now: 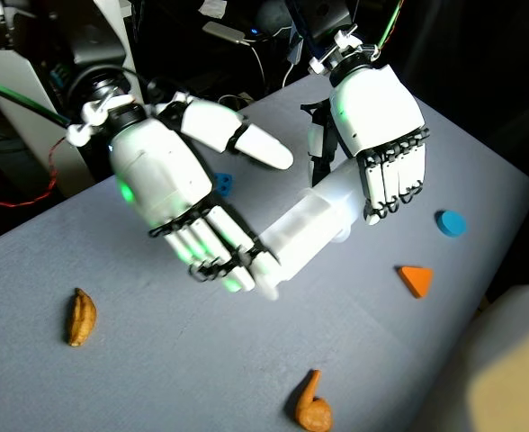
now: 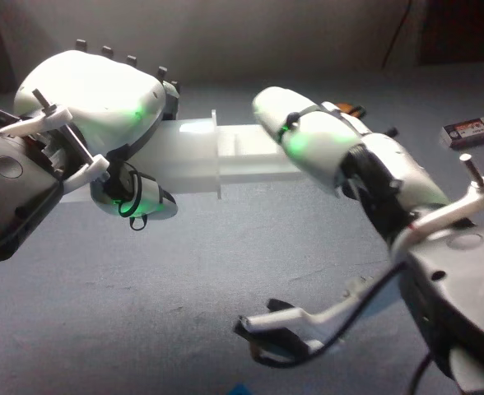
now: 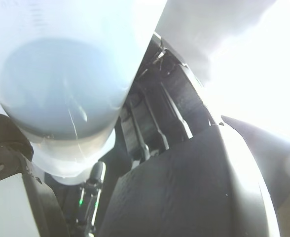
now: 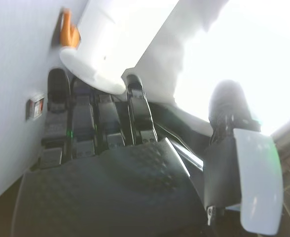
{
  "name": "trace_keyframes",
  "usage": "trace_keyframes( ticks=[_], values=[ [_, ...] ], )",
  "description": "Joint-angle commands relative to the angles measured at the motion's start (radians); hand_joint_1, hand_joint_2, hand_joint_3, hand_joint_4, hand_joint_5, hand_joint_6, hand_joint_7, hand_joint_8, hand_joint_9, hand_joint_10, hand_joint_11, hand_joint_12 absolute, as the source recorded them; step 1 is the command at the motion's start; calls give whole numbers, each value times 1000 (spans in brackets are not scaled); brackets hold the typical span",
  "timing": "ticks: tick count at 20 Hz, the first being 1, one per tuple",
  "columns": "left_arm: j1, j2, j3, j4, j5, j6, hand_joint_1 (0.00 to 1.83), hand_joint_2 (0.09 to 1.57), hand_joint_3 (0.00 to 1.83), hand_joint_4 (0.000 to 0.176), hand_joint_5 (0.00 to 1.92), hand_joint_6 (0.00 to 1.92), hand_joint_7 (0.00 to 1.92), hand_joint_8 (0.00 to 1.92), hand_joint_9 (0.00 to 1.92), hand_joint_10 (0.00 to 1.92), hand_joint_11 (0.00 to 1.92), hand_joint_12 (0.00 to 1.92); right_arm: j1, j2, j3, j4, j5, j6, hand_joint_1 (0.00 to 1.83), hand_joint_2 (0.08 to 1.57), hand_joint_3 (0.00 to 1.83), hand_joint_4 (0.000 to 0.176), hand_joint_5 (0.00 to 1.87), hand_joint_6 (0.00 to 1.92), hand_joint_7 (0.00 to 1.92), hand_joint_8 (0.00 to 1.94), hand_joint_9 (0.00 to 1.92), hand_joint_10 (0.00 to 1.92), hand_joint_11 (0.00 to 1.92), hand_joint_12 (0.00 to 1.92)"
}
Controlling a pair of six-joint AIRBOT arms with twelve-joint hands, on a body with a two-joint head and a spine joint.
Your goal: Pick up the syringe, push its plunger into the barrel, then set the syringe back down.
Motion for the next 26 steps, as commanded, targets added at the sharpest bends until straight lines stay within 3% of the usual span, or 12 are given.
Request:
trace_keyframes(
  ticks=[1, 15, 20, 26],
  values=[
    [-21, -8, -3, 83, -57, -30, 1369, 1144, 0, 0, 865, 956, 955, 1068, 835, 1356, 799, 1140, 25, -29, -8, -127, -124, 5, 28, 1063, 0, 108, 48, 0, 62, 1, 20, 2, 0, 500],
    [-24, -8, 1, 83, -45, -30, 1369, 1144, 0, 0, 856, 965, 962, 1066, 834, 1352, 815, 1142, 72, -174, 66, -127, -209, -16, 32, 1065, 1, 108, 43, 0, 61, 0, 24, 0, 0, 490],
    [-24, -8, 0, 84, -35, -25, 1369, 1144, 0, 0, 854, 973, 966, 1072, 834, 1340, 822, 1143, 83, -194, 73, -128, -231, -15, 31, 1065, 0, 108, 27, 4, 70, 4, 34, 2, 0, 635],
    [-26, -8, -1, 84, -28, -17, 1369, 1141, 0, 0, 870, 960, 964, 1074, 834, 1339, 790, 1162, 79, -175, 66, -140, -217, -17, 32, 1065, 0, 108, 32, 3, 73, 2, 31, 0, 0, 619]
  ],
)
